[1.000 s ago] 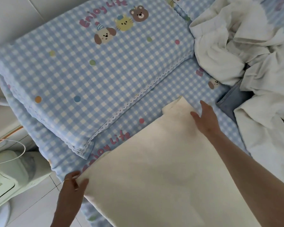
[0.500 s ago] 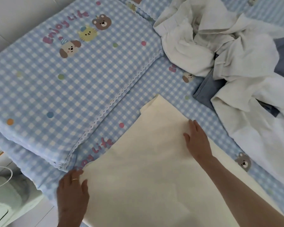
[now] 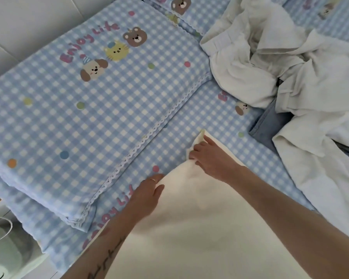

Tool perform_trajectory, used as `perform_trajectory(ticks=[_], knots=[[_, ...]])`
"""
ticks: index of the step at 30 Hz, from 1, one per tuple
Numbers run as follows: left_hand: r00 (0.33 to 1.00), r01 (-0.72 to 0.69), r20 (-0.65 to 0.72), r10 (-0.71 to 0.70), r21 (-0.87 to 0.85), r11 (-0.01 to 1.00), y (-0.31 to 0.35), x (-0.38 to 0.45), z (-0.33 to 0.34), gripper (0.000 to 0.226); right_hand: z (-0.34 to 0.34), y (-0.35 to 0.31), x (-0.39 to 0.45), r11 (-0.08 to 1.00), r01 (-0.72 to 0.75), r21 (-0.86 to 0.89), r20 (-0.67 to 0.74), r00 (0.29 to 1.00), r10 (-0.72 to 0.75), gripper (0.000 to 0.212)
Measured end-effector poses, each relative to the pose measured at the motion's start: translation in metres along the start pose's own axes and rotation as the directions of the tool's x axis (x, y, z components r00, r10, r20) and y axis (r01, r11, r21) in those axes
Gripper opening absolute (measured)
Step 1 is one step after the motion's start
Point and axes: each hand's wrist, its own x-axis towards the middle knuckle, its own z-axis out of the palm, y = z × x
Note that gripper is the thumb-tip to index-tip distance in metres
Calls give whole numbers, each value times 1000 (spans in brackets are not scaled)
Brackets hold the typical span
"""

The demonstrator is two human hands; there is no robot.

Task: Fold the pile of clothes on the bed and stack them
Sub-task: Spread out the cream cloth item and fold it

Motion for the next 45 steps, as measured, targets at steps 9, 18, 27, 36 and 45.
perform_trajectory(ticks=[9,18,27,36,45], knots=[[997,-80,-20,78,-253,964,19,0,27,35,2,12,-152,975,-71,211,-100,991,94,25],[894,-348,228,387,-191,918,70,74,14,24,-37,10,-178,919,-101,381,-317,920,232,17],[895,-246,275,351,-352,903,57,27,-14,34,-80,1,-164,903,-58,426,-392,888,242,16],[979,-160,91,180,-194,968,-10,27,-15,18,-84,0,-124,911,-9,413,-411,891,195,19],[973,-149,-98,209,425,893,-89,-61,-1,58,-27,-74,14,871,-56,488,-155,977,150,23]])
